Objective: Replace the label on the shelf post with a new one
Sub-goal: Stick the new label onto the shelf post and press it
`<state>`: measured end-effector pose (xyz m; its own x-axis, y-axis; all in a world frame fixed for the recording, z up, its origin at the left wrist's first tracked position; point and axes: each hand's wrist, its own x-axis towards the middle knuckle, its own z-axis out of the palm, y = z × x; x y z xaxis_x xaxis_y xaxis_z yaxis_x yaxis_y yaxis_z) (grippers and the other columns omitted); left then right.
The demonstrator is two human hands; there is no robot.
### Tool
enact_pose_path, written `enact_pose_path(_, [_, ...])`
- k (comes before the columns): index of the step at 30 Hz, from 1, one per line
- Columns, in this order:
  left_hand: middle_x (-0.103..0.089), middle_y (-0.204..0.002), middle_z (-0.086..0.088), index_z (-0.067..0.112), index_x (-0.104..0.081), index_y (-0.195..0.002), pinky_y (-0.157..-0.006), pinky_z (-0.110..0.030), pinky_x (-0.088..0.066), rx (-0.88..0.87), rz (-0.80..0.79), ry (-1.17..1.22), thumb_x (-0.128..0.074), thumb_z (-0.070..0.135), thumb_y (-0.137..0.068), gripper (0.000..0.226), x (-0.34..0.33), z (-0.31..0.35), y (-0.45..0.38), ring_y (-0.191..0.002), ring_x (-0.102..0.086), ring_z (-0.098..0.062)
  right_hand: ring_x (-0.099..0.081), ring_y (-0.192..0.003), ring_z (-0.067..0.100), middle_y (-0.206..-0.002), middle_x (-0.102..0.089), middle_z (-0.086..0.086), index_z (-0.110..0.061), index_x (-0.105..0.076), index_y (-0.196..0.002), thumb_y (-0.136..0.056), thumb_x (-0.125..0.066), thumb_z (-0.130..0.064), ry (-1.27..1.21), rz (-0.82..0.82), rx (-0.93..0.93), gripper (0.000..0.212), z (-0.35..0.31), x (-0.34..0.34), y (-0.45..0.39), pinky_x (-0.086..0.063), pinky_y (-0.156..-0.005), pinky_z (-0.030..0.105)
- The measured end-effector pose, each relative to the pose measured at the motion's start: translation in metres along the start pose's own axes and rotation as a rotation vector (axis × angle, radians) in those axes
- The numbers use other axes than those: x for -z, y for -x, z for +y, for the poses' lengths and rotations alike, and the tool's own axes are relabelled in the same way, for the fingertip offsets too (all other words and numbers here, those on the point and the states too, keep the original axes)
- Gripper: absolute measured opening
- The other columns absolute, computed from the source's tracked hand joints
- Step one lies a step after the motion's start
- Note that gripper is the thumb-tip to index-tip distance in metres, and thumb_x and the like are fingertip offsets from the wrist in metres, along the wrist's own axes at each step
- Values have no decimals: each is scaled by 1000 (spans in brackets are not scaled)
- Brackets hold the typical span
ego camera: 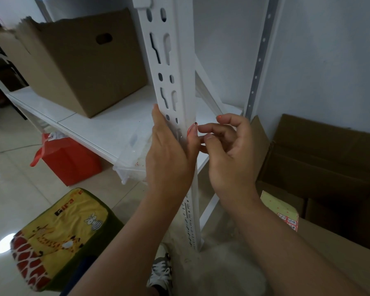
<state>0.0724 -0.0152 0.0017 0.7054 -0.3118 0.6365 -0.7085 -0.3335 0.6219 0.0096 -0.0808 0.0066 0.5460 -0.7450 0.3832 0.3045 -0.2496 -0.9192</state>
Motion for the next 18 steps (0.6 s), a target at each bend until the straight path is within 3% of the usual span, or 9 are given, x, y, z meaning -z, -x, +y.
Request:
enact_pose_path(3, [-48,-139,-11,16,-5,-151,-85,-38,-55,-15,31,-69,-31,58,-92,76,-1,1,0,-113,-59,-26,-69,-87,11,-93,-69,-9,-28,-48,-103,-93,-55,-2,-2,-2,-9,29,0,2,0,-59,-82,36])
enact_pose_path(11, [-47,-140,-10,14,-9,-150,-75,-27,-47,-8,57,-74,-35,49,-93,72,-8,-1,-1,-108,-60,-26,-68,-88,14,-93,-69,-8,-29,-48,-103,-92,-55,-2,-3,11,4,30,0,10,2,-59,-78,31])
enact_pose_path(13, [-46,-139,-9,13,-12,-149,-74,-21,-46,-5,61,-47,-36,50,-93,71,-9,-2,-1,-108,-58,-17,-68,-87,13,-93,-69,-9,-27,-48,-105,-92,-55,-3,5,13,3,28,0,13,2,-59,-78,31])
enact_pose_path(16, [-41,-143,-6,9,-14,-150,-77,-2,-39,-27,53,47,-43,44,-96,70,-9,-3,-1,-110,-43,14,-69,-87,11,-92,-69,-12,-27,-48,-106,-93,-56,-6,19,12,-11,26,-1,16,3,-59,-80,33])
enact_pose_path(18, [-39,-144,-3,10,-15,-149,-80,3,-37,-32,38,116,-48,39,-96,69,-8,-5,-1,-109,-39,22,-69,-86,10,-91,-69,-13,-30,-47,-105,-93,-56,-7,26,15,-13,27,-1,18,2,-59,-81,32])
